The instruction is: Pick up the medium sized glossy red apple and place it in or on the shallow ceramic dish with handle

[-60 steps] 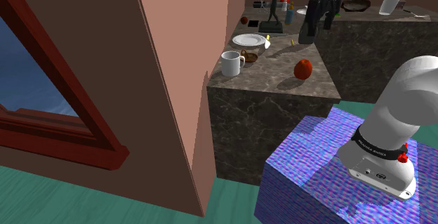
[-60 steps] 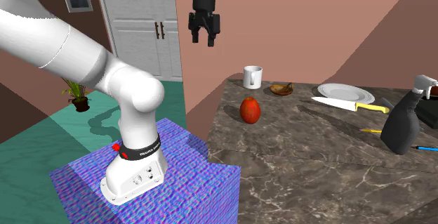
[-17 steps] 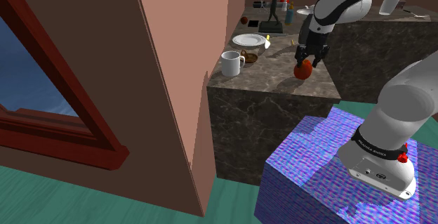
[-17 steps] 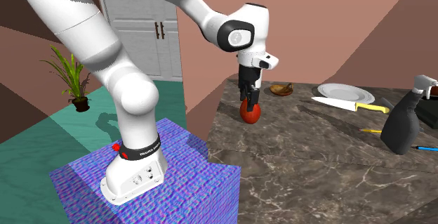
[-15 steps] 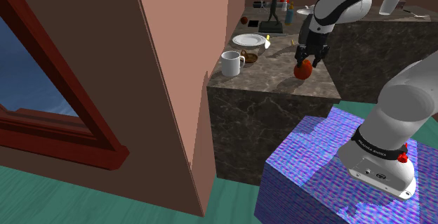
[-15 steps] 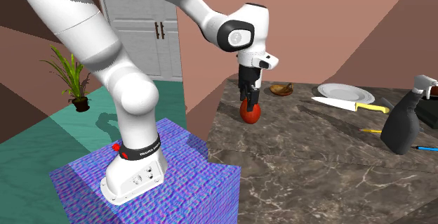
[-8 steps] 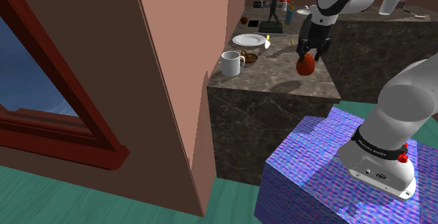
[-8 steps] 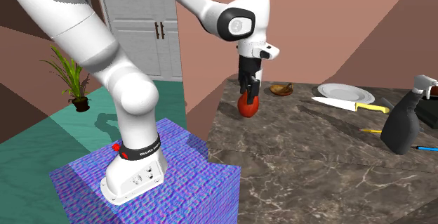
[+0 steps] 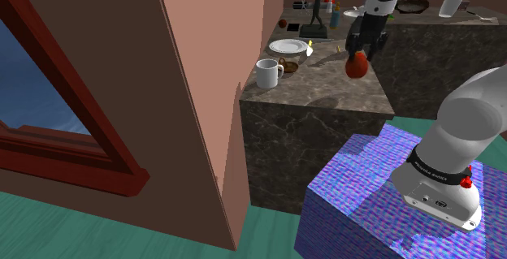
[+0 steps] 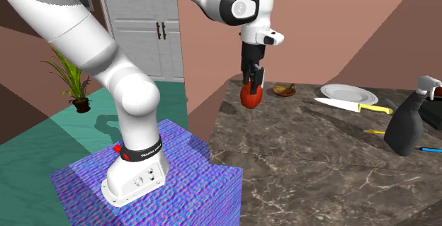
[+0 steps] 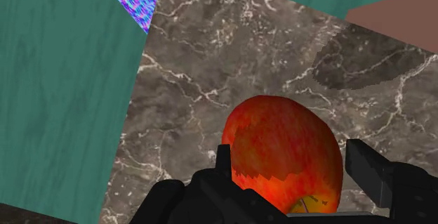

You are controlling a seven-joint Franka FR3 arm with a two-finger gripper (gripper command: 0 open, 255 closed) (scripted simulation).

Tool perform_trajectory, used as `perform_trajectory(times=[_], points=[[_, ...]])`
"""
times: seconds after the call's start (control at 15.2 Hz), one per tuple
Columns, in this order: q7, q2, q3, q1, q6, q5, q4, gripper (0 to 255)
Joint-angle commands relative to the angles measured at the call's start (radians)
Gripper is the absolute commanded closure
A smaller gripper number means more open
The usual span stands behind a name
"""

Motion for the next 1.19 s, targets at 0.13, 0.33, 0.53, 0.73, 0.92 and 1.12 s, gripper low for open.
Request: perform_trajectory(times=[0.13, 0.33, 0.53, 0.73, 0.92, 1.12], points=[[0.003, -0.019, 0.007, 0.000, -0.059, 0.001, 0.040, 255], [0.006, -0.030, 0.013, 0.000, -0.102, 0.003, 0.072, 255], [0.007, -0.037, 0.017, 0.001, -0.131, 0.005, 0.095, 255], [0.025, 0.076, 0.027, 0.036, -0.115, 0.040, 0.190, 255], [0.037, 0.187, 0.035, 0.066, -0.110, 0.075, 0.293, 255], [0.047, 0.297, 0.042, 0.089, -0.115, 0.108, 0.407, 255]])
